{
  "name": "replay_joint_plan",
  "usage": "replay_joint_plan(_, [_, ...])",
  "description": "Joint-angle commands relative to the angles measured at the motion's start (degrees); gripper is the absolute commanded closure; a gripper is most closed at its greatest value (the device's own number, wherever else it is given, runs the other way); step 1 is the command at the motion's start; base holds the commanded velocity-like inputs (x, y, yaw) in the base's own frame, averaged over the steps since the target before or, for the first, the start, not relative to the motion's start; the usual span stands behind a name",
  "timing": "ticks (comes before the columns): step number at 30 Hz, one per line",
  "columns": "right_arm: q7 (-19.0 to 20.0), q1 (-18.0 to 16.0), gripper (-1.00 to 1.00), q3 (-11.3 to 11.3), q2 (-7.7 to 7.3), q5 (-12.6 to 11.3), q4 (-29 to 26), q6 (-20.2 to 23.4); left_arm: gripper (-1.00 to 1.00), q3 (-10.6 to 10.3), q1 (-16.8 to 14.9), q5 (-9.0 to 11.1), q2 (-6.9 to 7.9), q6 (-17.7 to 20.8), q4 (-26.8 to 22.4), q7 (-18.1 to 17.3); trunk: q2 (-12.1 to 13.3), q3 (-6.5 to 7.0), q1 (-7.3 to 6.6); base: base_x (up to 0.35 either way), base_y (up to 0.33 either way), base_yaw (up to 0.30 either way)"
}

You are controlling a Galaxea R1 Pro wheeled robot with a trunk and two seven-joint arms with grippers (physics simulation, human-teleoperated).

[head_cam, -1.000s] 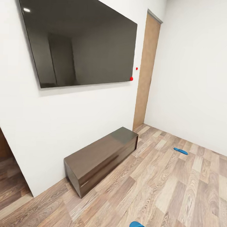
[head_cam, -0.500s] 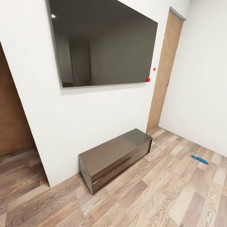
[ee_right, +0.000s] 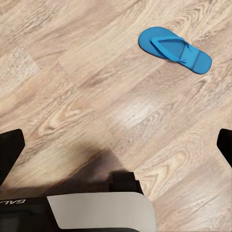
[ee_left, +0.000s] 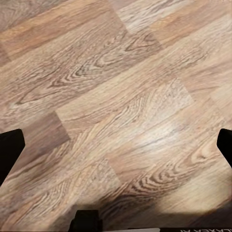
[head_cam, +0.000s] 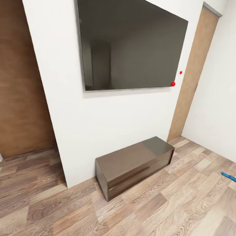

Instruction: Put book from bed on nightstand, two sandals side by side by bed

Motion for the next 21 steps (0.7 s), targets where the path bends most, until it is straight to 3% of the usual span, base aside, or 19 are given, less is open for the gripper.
replay_joint_plan(1, [0.0,0.0,-1.00,-0.1,0.02,0.0,0.0,-0.1,-1.00,0.1,0.0,-0.1,-0.03,-0.1,0.0,0.0,0.0,-0.05,0.00,0.098,0.000,0.293])
replay_joint_plan(9, [0.0,0.0,-1.00,-0.1,0.00,0.1,0.0,-0.1,-1.00,0.2,0.0,-0.1,0.02,-0.1,0.0,0.0,0.0,-0.05,0.00,0.247,0.057,0.255])
replay_joint_plan(21, [0.0,0.0,-1.00,-0.1,-0.04,0.1,0.0,-0.1,-1.00,0.3,0.0,0.0,0.05,-0.1,0.0,0.0,0.0,-0.05,0.00,0.121,0.045,0.022])
